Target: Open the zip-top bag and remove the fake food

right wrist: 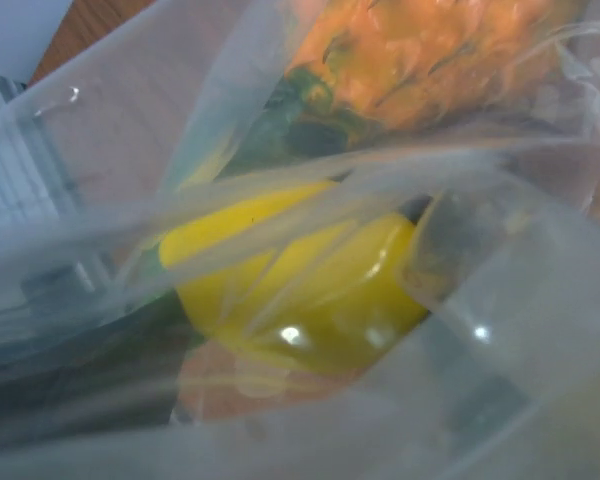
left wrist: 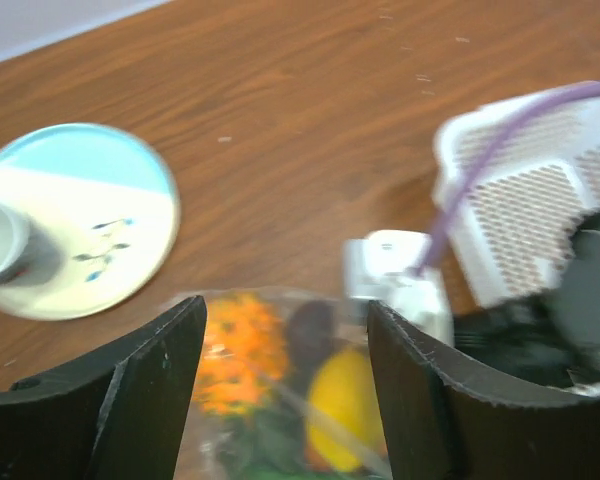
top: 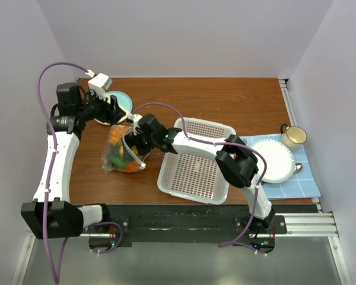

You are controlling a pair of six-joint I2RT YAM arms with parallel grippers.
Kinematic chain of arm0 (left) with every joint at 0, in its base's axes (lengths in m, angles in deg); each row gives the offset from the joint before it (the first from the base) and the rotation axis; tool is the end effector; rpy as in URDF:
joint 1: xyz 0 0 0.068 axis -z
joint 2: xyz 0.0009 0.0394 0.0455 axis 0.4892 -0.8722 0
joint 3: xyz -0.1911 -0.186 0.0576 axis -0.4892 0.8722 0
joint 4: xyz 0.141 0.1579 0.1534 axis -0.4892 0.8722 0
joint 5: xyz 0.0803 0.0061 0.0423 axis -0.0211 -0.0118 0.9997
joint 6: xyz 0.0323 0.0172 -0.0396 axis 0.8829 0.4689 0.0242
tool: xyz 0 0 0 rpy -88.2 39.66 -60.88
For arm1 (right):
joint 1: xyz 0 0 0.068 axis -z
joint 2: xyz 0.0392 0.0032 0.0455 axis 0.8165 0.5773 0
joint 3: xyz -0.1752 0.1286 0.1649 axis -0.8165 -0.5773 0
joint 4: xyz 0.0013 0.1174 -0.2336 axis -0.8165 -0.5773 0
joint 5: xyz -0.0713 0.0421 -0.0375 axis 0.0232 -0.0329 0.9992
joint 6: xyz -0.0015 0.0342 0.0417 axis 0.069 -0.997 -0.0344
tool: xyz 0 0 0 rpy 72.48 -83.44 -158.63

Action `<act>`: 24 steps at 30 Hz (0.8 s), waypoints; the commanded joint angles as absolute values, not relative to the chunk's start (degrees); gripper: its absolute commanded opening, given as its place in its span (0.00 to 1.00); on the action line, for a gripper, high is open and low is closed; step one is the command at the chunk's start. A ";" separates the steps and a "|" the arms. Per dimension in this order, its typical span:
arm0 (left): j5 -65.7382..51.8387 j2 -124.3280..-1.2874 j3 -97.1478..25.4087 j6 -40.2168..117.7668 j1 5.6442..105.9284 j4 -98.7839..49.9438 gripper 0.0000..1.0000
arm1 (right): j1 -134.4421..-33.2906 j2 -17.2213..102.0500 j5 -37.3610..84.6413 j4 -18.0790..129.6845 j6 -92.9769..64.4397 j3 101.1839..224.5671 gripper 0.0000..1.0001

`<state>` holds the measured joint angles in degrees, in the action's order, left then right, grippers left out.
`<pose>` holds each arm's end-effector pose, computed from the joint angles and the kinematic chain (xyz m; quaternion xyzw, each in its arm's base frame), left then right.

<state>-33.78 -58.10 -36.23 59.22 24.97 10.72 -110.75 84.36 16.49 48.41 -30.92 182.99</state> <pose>0.2648 -0.0006 0.3770 0.1808 0.8242 -0.2072 0.4951 0.2706 0.4177 0.2133 -0.3036 0.8288 0.3793 0.2775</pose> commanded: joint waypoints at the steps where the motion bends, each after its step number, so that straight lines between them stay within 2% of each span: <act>1: -29.97 -59.19 -33.75 61.08 18.41 0.98 0.71 | -111.25 83.68 15.81 48.49 -31.27 183.48 0.99; 3: -32.61 -62.09 -32.96 62.30 14.44 1.06 0.65 | -111.17 83.94 16.25 48.23 -31.01 183.83 0.99; 6: -34.37 -64.91 -29.64 67.39 14.08 2.82 0.56 | -111.17 83.77 17.57 48.22 -30.75 184.18 0.99; 8: -35.59 -66.23 -27.78 68.81 14.08 3.17 0.53 | -110.90 84.03 17.92 48.05 -30.48 184.97 0.98; 9: -36.12 -67.54 -25.95 70.55 14.08 3.35 0.48 | -110.90 84.55 18.01 47.87 -30.48 185.32 0.97; 12: -38.32 -69.57 -23.22 73.11 14.17 5.01 0.40 | -110.73 84.91 18.45 47.61 -30.13 185.68 0.87; 13: -38.76 -69.67 -22.42 73.38 14.26 4.76 0.39 | -110.73 84.73 18.54 47.87 -29.96 185.33 0.81; 21: -37.63 -72.12 -16.00 72.16 14.69 -2.01 0.38 | -110.73 78.76 21.87 50.69 -26.18 179.79 0.51; 22: -37.28 -72.39 -15.91 71.89 14.78 -3.32 0.38 | -110.64 78.06 23.01 50.60 -25.74 178.92 0.43; 24: -36.48 -73.18 -15.82 71.71 14.70 -3.94 0.37 | -110.72 75.34 24.24 50.33 -24.60 177.43 0.36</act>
<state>-37.19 -70.91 -17.44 71.00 14.24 -0.54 -110.92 82.85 20.23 48.69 -27.81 179.36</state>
